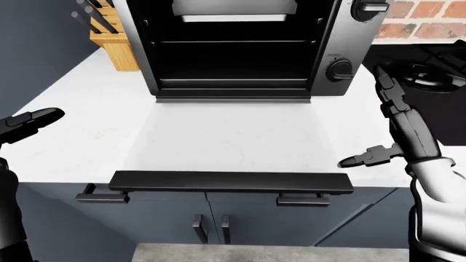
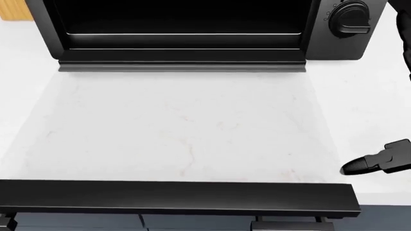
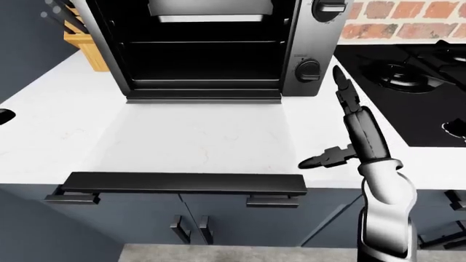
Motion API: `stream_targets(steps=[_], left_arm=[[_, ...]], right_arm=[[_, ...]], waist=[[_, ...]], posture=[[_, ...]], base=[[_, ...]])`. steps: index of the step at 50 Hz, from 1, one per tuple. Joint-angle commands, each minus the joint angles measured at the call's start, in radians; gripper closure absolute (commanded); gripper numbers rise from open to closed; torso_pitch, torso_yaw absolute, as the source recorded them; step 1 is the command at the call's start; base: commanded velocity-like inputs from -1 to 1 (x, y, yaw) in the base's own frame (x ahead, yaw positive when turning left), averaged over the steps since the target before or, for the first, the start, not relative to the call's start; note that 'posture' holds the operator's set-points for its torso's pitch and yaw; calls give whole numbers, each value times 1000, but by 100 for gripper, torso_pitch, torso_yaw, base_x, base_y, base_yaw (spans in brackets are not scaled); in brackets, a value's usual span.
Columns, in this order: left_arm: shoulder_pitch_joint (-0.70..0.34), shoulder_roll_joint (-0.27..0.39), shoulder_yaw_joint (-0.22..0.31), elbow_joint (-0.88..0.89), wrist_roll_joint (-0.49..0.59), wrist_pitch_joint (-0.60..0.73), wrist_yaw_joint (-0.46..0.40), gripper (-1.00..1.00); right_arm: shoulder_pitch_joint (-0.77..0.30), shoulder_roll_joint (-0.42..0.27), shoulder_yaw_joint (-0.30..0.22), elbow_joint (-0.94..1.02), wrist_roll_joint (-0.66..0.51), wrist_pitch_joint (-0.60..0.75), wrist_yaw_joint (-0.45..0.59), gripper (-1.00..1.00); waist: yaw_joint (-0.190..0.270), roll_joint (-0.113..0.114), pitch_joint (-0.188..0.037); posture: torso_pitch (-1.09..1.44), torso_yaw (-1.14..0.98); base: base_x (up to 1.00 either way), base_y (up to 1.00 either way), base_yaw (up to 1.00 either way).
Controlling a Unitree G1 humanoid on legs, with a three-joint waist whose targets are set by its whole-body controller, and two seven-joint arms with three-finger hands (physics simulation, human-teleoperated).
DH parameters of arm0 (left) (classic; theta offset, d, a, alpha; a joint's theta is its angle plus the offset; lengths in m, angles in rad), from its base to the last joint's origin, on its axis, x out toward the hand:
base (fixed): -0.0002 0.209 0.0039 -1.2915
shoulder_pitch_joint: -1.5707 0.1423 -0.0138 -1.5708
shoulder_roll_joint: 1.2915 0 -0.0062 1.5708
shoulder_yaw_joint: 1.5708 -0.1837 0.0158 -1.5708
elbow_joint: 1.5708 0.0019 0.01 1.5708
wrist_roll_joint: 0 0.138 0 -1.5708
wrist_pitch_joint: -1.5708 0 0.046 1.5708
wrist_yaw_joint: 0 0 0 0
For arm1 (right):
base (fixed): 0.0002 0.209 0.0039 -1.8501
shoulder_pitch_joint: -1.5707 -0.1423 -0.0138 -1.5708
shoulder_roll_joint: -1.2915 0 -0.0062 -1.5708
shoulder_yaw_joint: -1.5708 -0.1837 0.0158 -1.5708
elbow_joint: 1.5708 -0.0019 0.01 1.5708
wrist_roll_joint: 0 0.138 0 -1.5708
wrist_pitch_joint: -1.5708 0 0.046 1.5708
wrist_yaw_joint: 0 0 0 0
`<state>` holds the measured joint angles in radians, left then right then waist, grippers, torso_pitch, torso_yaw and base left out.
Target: Close the toaster oven door.
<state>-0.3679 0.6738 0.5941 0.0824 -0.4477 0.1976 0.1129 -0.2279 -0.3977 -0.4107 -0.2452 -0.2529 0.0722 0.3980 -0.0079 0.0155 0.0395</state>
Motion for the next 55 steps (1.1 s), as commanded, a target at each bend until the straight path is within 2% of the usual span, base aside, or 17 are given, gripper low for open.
stream_targets(steps=[1,19,27,31,36,40,55], left_arm=[[-22,26,15,-35,1,-28,-1,-100],[-22,27,17,-34,0,-29,-1,-100],[-20,28,19,-38,-1,-27,-2,-100],[-21,30,21,-37,-2,-26,-1,-100],[-22,32,22,-38,-4,-23,2,-100],[-22,35,23,-39,-7,-21,4,-100],[-19,38,28,-48,-12,-14,7,-100]], right_arm=[[-21,-15,-13,-36,4,-22,-11,-100],[50,74,33,-35,17,-24,-6,-100],[65,93,42,-29,16,-37,-6,-100],[55,98,38,-63,46,12,-5,-100],[30,116,25,-166,154,199,-13,-100],[14,111,22,-203,214,281,-40,-100],[-17,100,28,-282,302,370,-153,-100]], waist=[[0,4,-21],[-2,1,-26],[-5,-1,-29],[-4,-2,-30],[-2,0,-29],[0,4,-25],[-5,13,-19]], posture=[[0,0],[0,0],[0,0],[0,0],[0,0],[0,0],[0,0]], base=[[0,0,0],[0,0,0],[0,0,0],[0,0,0],[0,0,0],[0,0,0],[0,0,0]])
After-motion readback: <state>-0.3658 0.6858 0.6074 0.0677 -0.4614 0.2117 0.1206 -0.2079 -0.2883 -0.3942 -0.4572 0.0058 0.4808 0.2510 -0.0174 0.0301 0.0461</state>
